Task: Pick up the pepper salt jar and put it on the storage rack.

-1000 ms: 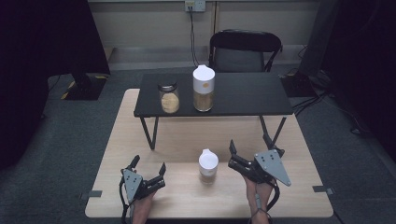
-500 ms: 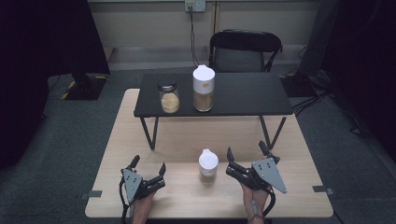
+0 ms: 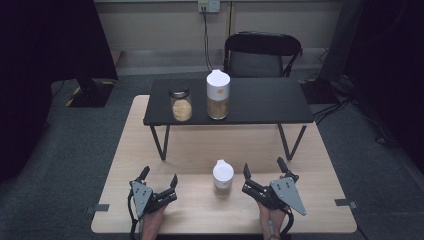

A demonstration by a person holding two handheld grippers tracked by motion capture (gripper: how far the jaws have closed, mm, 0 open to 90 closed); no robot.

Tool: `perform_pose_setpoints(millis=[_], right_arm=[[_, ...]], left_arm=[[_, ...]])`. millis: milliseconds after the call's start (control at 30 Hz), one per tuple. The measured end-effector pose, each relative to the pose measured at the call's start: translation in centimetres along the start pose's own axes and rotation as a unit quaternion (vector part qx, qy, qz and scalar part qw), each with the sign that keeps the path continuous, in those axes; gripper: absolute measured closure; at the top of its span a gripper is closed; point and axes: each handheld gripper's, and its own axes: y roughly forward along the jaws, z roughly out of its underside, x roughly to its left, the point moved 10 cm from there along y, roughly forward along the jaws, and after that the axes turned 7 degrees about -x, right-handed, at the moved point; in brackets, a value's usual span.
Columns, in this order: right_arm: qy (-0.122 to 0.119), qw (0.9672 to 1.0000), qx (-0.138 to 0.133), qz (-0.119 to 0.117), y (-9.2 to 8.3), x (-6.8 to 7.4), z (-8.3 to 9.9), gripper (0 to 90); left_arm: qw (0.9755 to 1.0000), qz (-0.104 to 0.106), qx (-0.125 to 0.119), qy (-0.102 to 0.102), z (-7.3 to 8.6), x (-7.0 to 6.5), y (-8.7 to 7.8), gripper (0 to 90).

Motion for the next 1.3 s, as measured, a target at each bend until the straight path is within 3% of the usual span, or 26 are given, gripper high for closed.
perform_pose_setpoints(millis=[1000,1300], right_arm=[[0.003,0.9995,0.032,-0.004,-0.8,0.2,5.0,0.0],[-0.006,0.9992,0.040,0.002,-0.6,-0.3,6.6,0.0]], left_arm=[[1.0000,0.000,0.000,0.000,0.0,0.0,0.0,1.6],[1.0000,0.000,0.000,0.000,0.0,0.0,0.0,1.6]])
